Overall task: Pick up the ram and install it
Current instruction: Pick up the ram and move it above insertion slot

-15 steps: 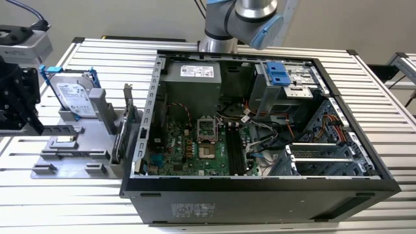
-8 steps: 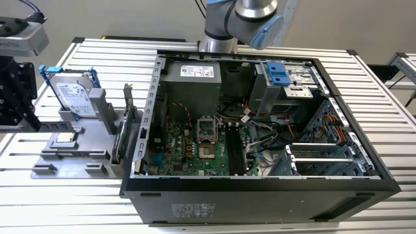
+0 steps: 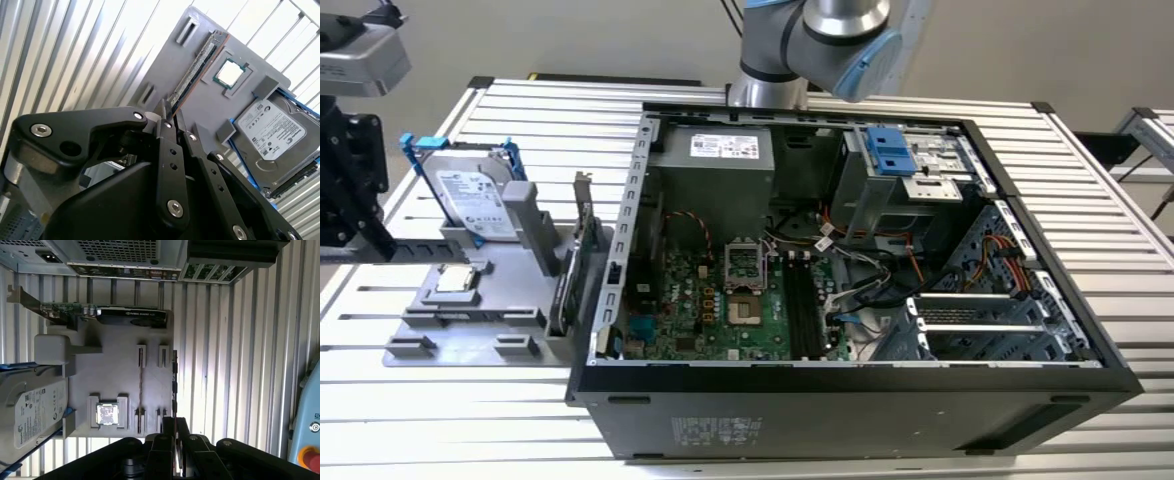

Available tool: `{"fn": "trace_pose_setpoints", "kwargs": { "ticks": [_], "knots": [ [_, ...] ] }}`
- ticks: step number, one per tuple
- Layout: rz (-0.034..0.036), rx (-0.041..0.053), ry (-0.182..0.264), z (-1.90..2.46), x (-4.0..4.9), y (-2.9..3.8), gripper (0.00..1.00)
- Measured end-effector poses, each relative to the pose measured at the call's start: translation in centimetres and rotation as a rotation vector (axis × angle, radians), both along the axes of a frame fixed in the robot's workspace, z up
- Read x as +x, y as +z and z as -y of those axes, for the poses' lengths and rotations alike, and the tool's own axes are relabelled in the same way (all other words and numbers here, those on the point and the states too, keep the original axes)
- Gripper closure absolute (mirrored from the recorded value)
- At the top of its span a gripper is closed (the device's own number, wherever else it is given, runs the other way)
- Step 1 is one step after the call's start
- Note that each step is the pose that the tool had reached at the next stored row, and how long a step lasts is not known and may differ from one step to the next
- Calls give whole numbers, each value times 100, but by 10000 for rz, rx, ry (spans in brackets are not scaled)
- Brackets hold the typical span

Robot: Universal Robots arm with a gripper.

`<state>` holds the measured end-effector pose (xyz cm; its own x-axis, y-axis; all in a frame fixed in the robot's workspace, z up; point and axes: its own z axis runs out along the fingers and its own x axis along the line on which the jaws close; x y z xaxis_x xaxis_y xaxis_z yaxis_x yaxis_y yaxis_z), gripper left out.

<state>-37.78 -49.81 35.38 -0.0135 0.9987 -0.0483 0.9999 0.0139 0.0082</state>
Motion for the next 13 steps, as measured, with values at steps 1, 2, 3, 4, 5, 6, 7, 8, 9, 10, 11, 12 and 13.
{"fn": "trace_pose_setpoints", "kwargs": {
  "ticks": [1, 2, 3, 4, 5, 6, 7, 8, 9, 10, 11, 12, 13],
  "knots": [
    [0, 0, 0, 0, 0, 16, 100],
    [0, 0, 0, 0, 0, 33, 100],
    [-1, 0, 0, 0, 0, 49, 100],
    [-1, 0, 0, 0, 0, 65, 100],
    [-1, -1, 0, 0, 0, 81, 100],
    [-1, -1, 0, 0, 0, 97, 100],
    [-1, -1, 1, 0, 0, 113, 100],
    [0, 0, 1, 0, 0, 129, 100],
    [-1, -1, 1, 0, 0, 145, 100],
    [0, 0, 0, 0, 0, 161, 100],
    [0, 0, 1, 0, 0, 177, 100],
    [0, 0, 1, 0, 0, 193, 100],
    [0, -1, 0, 0, 0, 209, 100]
  ]
}}
